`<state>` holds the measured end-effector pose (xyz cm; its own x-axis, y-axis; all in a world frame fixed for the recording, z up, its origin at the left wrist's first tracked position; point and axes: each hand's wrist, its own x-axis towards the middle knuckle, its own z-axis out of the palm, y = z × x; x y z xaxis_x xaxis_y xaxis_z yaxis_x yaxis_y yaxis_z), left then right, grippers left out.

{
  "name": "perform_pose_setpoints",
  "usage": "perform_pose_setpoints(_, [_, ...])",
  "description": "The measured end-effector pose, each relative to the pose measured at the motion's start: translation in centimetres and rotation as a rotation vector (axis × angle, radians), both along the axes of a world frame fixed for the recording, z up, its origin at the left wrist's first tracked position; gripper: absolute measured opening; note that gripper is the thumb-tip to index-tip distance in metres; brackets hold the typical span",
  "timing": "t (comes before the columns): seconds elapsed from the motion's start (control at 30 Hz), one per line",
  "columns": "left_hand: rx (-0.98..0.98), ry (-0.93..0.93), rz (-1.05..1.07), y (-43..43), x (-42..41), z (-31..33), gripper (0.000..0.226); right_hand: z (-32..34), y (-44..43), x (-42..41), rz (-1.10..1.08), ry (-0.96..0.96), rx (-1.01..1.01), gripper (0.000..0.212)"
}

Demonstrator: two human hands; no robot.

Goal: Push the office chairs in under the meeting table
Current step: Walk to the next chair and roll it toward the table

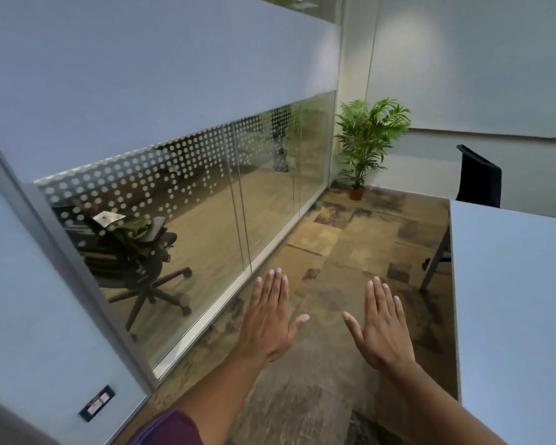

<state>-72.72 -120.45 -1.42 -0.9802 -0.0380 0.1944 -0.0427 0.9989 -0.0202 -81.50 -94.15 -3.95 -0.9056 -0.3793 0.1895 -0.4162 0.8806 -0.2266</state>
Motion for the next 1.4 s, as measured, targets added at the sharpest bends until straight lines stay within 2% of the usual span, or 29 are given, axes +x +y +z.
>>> perform_pose_setpoints(0.37, [-0.006, 0.039, -0.133, 2.2, -26.9, 0.1, 0.1, 0.4, 2.1, -23.5, -0.093, -0.004, -0.01, 0.1])
perform_pose_setpoints(0.6, [0.008, -0.005, -0.191, 3.6, -41.7, -0.8, 0.102, 0.4, 3.9, -35.7, -0.152, 0.01, 0.0, 0.095])
perform_pose_setpoints(1.13, [0.017, 0.013, -0.444, 4.2, -80.7, -2.3, 0.1, -0.4, 5.4, -69.7, -0.392, 0.002, 0.057, 0.097])
perform_pose_setpoints(1.4, [0.009, -0.019, -0.49, 5.4, -96.2, -2.0, 0.103, -0.2, 7.1, -82.4, -0.487, -0.012, 0.03, 0.095])
